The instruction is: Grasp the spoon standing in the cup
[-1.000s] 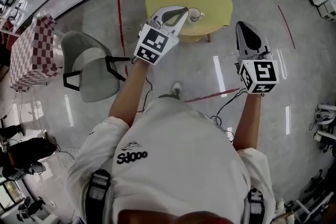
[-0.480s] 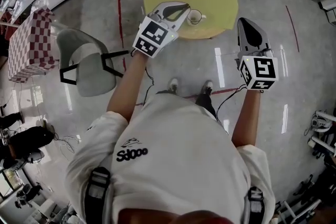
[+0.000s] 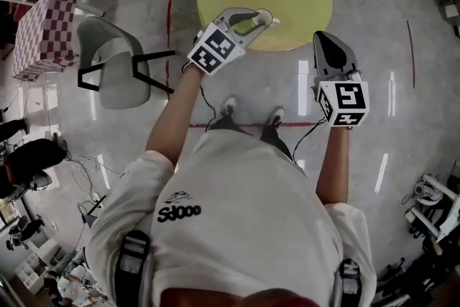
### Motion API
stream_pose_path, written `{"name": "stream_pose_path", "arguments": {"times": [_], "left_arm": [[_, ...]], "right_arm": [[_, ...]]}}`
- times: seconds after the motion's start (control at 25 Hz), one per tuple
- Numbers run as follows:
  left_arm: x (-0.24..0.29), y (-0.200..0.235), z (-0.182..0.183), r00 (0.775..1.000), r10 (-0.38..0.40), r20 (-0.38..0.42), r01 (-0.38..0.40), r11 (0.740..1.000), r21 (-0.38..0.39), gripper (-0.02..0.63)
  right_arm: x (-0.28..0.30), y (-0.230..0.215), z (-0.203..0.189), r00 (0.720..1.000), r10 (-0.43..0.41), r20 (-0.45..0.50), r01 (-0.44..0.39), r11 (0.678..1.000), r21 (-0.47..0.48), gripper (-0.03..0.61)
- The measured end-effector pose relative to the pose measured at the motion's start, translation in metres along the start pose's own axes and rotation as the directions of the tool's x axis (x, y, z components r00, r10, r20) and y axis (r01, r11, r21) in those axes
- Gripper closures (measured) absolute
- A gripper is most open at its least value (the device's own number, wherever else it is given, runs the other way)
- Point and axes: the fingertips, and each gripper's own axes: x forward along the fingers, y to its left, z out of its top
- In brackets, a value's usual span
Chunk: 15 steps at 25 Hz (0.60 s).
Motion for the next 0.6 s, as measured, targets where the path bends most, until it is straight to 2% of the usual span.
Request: {"name": "stream_pose_path", "arguments": {"times": [0.28, 0.6], "left_arm": [[0.042, -0.012, -0.055, 0.989, -0.041, -0.145, 0.040, 0.999, -0.008, 0.465], [0.080, -0.008, -0.107, 0.959, -0.045, -0.281, 0.051, 0.999, 0.015, 0.470]], "right_arm": [[0.014, -0.011, -0.027, 0.999, 0.020, -0.048, -0.018, 0.999, 0.034, 0.557], [0.016, -0.013, -0.048, 0.994, 0.011, -0.108, -0.007, 0.999, 0.037, 0.557]]}}
